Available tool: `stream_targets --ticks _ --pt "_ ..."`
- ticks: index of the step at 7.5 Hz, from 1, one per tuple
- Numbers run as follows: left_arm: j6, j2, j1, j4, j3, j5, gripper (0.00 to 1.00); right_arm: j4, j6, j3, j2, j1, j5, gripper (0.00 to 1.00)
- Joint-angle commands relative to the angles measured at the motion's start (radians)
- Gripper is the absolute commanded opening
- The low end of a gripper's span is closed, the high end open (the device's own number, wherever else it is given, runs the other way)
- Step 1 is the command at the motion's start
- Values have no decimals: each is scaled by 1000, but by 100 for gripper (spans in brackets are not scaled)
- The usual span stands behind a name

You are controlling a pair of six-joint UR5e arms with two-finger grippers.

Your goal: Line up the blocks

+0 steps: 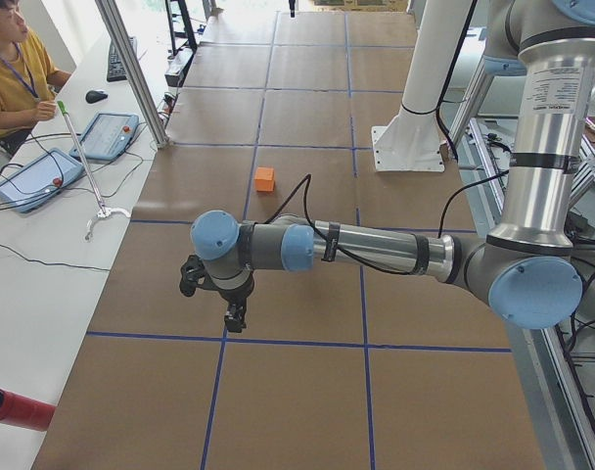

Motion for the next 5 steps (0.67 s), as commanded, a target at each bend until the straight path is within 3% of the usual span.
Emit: stream_targets --ticks 1,4,5 --pt "-268 -40 136 -171 -6 1 100 -1 0 0 0 0 0 100" --pt "-653 -236 318 -185 -9 1 100 -1 0 0 0 0 0 100" --pt "-691 -276 361 -199 -26 3 100 -1 0 0 0 0 0 100"
